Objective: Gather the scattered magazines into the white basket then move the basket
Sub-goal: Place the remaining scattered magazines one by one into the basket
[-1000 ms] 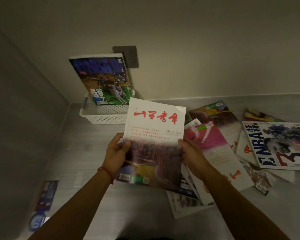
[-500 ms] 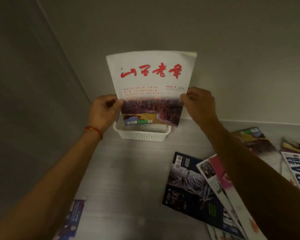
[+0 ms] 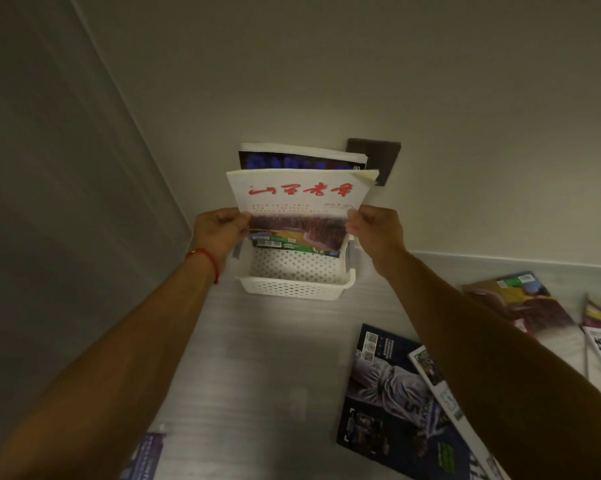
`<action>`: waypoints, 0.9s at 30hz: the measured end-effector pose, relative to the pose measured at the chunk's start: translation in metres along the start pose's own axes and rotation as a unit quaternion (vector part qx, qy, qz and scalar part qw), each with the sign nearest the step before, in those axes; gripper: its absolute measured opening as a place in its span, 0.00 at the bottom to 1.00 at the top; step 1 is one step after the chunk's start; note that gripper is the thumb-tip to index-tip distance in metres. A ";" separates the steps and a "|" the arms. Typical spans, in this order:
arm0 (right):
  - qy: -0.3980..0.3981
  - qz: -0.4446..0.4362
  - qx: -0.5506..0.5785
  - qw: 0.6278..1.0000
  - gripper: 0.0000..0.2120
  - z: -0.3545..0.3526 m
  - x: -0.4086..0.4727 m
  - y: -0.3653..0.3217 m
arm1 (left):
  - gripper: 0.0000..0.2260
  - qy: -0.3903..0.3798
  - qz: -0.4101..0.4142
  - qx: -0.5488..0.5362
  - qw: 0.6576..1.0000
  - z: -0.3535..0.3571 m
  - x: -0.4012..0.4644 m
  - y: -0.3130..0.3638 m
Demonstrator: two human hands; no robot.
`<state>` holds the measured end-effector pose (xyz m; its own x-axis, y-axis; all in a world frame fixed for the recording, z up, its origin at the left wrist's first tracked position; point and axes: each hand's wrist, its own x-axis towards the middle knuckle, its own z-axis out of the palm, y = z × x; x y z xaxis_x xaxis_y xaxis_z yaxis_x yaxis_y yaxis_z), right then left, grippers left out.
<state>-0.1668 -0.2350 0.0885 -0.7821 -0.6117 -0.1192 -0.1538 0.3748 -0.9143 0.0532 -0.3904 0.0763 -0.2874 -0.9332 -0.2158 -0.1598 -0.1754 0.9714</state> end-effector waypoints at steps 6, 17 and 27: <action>0.043 0.010 -0.051 0.998 0.10 0.023 0.008 0.015 | 0.07 -0.012 -0.058 0.004 0.998 0.004 0.018 -0.018; -0.022 0.059 0.089 0.994 0.11 0.014 -0.004 0.026 | 0.15 -0.018 -0.068 -0.073 0.995 0.020 0.004 -0.008; -0.011 -0.020 -0.045 0.999 0.11 -0.106 -0.124 0.126 | 0.14 -0.062 0.024 0.063 0.996 0.065 -0.148 -0.061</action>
<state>-0.1538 -0.0380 0.0289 -0.7610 -0.6421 -0.0933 -0.2385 0.4107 -0.8800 0.0438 -0.2213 0.0429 -0.4099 -0.8926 -0.1878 -0.2576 -0.0843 0.9626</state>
